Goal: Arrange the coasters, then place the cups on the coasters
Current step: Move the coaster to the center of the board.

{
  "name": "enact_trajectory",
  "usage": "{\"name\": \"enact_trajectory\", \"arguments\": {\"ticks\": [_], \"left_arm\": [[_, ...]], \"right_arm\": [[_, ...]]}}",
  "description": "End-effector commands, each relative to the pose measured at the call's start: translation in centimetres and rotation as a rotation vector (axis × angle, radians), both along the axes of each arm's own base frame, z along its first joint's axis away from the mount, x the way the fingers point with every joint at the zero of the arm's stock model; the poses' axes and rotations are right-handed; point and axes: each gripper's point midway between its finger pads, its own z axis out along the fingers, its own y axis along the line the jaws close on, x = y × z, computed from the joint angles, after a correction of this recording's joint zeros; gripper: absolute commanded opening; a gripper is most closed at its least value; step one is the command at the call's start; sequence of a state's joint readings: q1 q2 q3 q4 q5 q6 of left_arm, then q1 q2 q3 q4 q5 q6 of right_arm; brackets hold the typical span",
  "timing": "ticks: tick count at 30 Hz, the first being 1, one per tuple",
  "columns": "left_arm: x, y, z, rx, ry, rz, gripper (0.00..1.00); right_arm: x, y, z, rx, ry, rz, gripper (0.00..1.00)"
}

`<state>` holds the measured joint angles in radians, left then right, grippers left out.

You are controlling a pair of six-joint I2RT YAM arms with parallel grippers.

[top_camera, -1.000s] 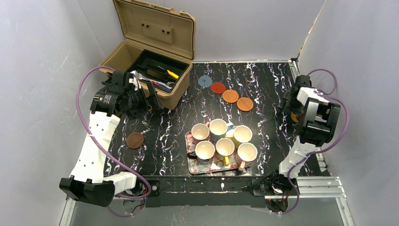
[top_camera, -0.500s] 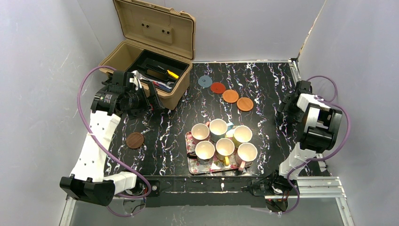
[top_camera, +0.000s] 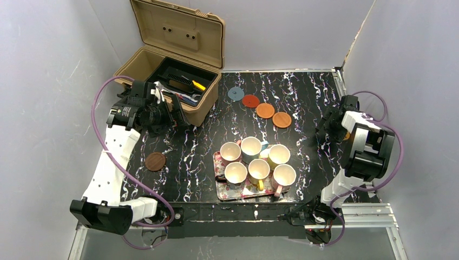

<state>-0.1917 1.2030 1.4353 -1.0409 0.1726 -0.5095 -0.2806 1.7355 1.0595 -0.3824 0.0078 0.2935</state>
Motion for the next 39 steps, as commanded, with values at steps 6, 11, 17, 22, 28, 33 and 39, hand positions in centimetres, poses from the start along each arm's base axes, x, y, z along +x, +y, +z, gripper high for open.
{"name": "enact_trajectory", "arguments": {"ticks": [6,11,17,22,28,33,39], "left_arm": [[1.2,-0.3,1.7,-0.019,-0.037,0.008,0.95],[2.2,0.0,2.6,-0.016,-0.098,0.039,0.95],[1.0,0.5,1.7,0.000,-0.130,0.041,0.94],[-2.2,2.0,-0.1,0.039,-0.163,0.064,0.94],[-4.6,1.9,-0.7,-0.005,-0.187,0.074,0.94],[-5.6,2.1,0.0,-0.011,-0.226,0.063,0.95],[-5.7,2.4,1.3,0.000,-0.250,0.072,0.95]], "right_arm": [[0.1,-0.7,7.0,-0.076,-0.120,-0.022,0.86],[-1.0,-1.0,8.1,-0.083,-0.122,-0.010,0.91],[-2.7,-1.3,8.5,-0.076,-0.167,-0.025,0.99],[-3.0,-1.9,8.5,-0.010,-0.194,-0.069,0.99],[-2.3,-2.8,8.4,0.048,-0.184,-0.124,0.99],[-1.5,-4.7,8.7,0.005,-0.203,-0.168,0.99],[-0.2,-5.9,8.3,0.008,-0.202,-0.186,0.99]]}}
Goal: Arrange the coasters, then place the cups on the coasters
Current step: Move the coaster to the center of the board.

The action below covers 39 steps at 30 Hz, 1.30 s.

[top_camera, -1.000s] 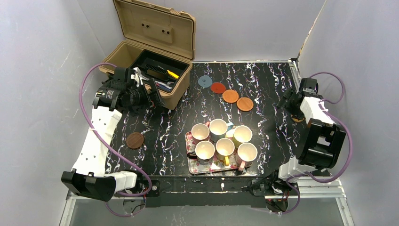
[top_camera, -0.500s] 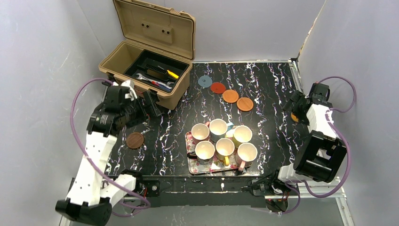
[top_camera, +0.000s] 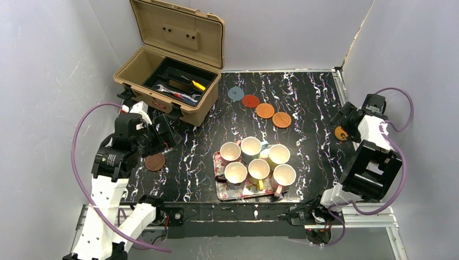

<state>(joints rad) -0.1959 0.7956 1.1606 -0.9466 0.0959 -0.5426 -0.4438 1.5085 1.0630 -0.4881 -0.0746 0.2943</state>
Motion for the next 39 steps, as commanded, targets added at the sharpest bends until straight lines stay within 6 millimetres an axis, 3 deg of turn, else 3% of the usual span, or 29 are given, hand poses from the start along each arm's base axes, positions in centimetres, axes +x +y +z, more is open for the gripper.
{"name": "enact_trajectory", "arguments": {"ticks": [1,18,23,39], "left_arm": [[-0.1,0.2,1.5,0.010,-0.029,0.004,0.95],[1.0,0.2,1.3,0.028,0.022,0.012,0.96],[1.4,0.2,1.1,0.034,0.042,0.018,0.96],[3.0,-0.2,0.4,0.051,0.098,-0.001,0.96]], "right_arm": [[2.4,-2.3,1.0,-0.017,-0.053,-0.066,0.99],[2.2,-5.4,-5.4,-0.070,0.114,-0.143,0.99],[2.4,-6.5,-6.4,-0.086,0.151,-0.164,0.99],[3.7,-7.4,-8.0,-0.073,0.183,-0.191,0.99]]}}
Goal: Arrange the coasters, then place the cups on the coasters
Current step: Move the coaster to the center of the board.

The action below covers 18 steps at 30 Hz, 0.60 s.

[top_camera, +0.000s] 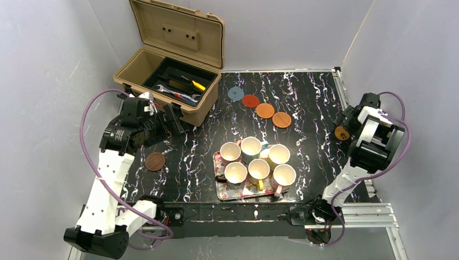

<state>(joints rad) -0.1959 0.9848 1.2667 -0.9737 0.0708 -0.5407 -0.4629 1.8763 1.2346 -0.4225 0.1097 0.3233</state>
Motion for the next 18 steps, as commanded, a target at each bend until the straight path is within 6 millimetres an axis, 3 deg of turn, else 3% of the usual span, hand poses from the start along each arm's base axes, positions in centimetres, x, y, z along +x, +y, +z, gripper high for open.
{"name": "enact_trajectory", "arguments": {"ticks": [1,7,13,18], "left_arm": [[0.2,-0.1,0.7,0.010,-0.004,-0.021,0.96],[0.8,-0.5,0.6,0.005,0.009,-0.034,0.96],[1.3,-0.6,0.5,0.010,0.011,-0.039,0.96],[1.3,-0.5,0.2,0.015,0.017,-0.044,0.97]], "right_arm": [[0.7,-1.6,-0.8,-0.002,-0.001,-0.054,0.99],[1.2,-1.4,-1.0,-0.024,0.032,-0.038,0.98],[0.3,-1.8,-1.4,-0.124,0.152,-0.019,0.98],[0.3,-0.8,-1.9,-0.153,0.198,0.023,0.99]]}}
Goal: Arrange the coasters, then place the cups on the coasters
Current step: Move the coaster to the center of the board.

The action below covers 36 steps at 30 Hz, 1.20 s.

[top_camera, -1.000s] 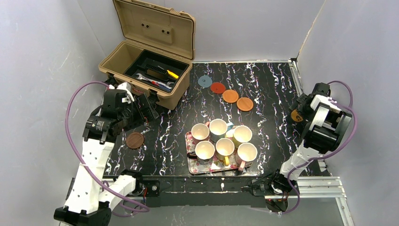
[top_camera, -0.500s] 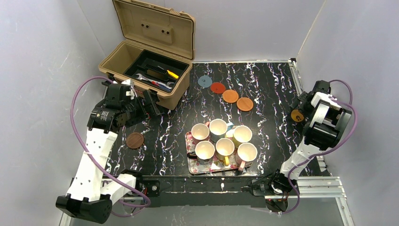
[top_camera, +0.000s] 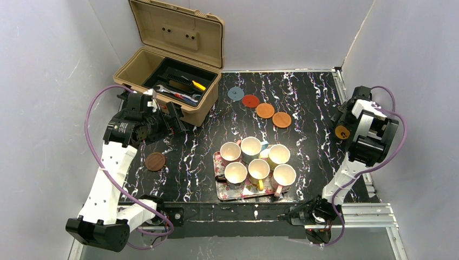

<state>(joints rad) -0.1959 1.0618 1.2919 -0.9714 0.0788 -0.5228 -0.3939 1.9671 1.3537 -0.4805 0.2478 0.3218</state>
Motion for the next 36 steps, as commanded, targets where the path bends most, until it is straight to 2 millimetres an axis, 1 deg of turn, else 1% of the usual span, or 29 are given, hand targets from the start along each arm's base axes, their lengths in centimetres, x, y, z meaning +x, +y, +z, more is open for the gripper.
{"name": "enact_trajectory", "arguments": {"ticks": [1,5,10,17,20,28,32,36], "left_arm": [[0.1,-0.2,1.0,0.000,-0.027,-0.028,0.97],[0.4,-0.4,1.1,-0.002,-0.025,-0.036,0.97],[0.8,-0.5,1.5,-0.001,-0.032,-0.041,0.97],[0.9,-0.5,1.6,-0.005,-0.020,-0.029,0.97],[0.9,-0.5,1.7,-0.006,-0.013,-0.021,0.97],[0.7,-0.4,2.1,-0.010,0.008,0.000,0.97],[0.6,-0.4,2.0,-0.017,0.022,0.013,0.97],[0.7,-0.3,2.1,-0.011,0.025,0.017,0.97]], "right_arm": [[-1.5,-0.1,-1.8,-0.052,0.126,0.012,0.99],[-2.0,0.8,-2.8,-0.031,0.156,0.014,0.99],[-2.7,2.4,-3.6,0.034,0.138,0.033,0.97],[-4.6,3.7,-2.9,0.061,0.140,0.060,0.97],[-5.7,4.7,-2.7,0.085,0.149,0.066,0.97],[-7.9,7.3,-1.4,0.118,0.169,0.097,0.96],[-8.4,9.4,-1.2,0.120,0.177,0.138,0.96],[-7.8,11.4,-1.2,0.115,0.173,0.171,0.96]]}}
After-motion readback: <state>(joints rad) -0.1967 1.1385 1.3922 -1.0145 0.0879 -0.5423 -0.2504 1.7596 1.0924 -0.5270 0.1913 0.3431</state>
